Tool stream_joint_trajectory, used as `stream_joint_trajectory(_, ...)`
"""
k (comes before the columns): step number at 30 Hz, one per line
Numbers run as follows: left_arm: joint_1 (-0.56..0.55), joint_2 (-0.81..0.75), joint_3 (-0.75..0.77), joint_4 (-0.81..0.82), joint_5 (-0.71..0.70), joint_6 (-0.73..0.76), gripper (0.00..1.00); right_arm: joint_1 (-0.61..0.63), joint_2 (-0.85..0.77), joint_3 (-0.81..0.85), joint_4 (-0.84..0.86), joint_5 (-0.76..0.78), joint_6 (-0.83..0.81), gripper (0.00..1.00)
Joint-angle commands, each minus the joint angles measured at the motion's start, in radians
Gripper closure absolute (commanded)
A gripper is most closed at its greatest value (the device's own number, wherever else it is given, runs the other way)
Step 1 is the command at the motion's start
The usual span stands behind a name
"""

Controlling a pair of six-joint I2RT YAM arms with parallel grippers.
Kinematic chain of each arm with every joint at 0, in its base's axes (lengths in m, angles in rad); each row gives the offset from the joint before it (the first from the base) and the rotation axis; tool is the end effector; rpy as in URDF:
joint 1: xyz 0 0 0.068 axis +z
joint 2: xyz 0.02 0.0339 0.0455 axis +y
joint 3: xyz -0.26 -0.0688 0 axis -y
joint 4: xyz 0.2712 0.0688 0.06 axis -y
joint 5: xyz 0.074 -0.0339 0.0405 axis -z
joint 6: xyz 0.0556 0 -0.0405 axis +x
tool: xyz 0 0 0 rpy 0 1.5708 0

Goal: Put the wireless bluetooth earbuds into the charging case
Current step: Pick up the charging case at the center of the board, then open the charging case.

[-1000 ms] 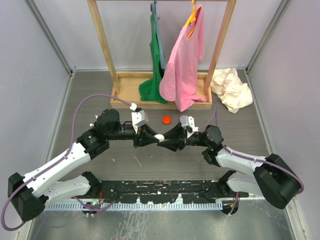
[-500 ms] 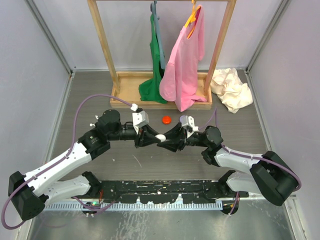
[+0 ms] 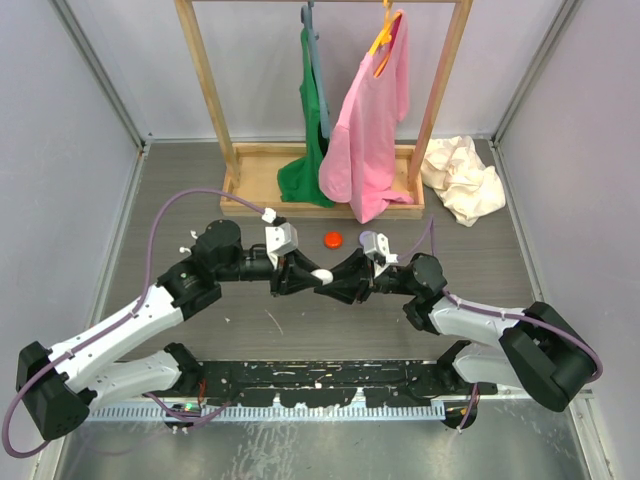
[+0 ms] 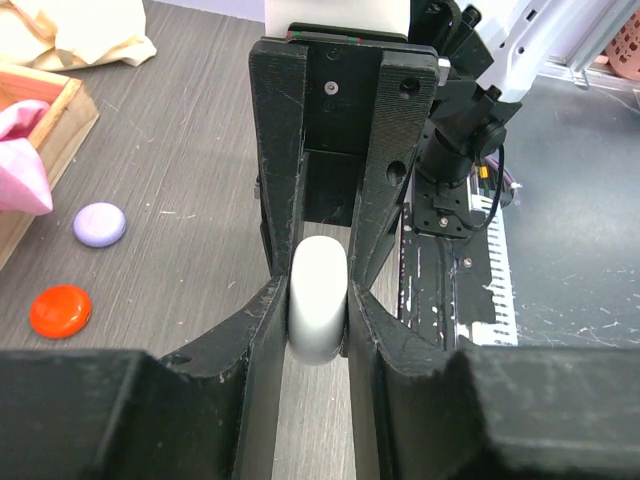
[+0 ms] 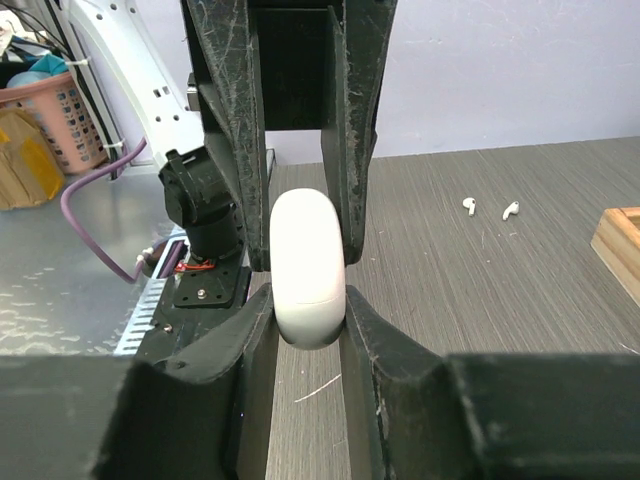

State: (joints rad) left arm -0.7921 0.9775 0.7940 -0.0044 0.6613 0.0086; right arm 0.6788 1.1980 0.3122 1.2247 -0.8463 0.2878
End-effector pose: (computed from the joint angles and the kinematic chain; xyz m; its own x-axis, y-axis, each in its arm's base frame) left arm 0.1639 -0.2148 0.3166 -0.1227 0.1340 -0.9833 0.9866 0.1237 -0.1063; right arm 0.1668 0.1880 0.2204 -0.0260 0.2207 -0.9750 -0.9995 0.0102 0.0290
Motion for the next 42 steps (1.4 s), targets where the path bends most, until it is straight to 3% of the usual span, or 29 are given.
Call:
stream_joint_trajectory(1, -0.003, -0.036, -0.003, 0.024, -0.023, 0.002, 0.66, 0.003, -0.010, -0.011, 0.083, 0.027, -0.015, 0.81)
stream_joint_trajectory(14, -0.003, -0.046, -0.022, -0.005, -0.085, -0.003, 0.43, 0.004, -0.017, -0.025, 0.094, 0.052, -0.019, 0.85)
stream_joint_trajectory(42, -0.002, -0.049, 0.040, 0.006, -0.334, -0.151, 0.41, 0.041, 0.061, -0.065, 0.216, 0.063, -0.081, 0.89)
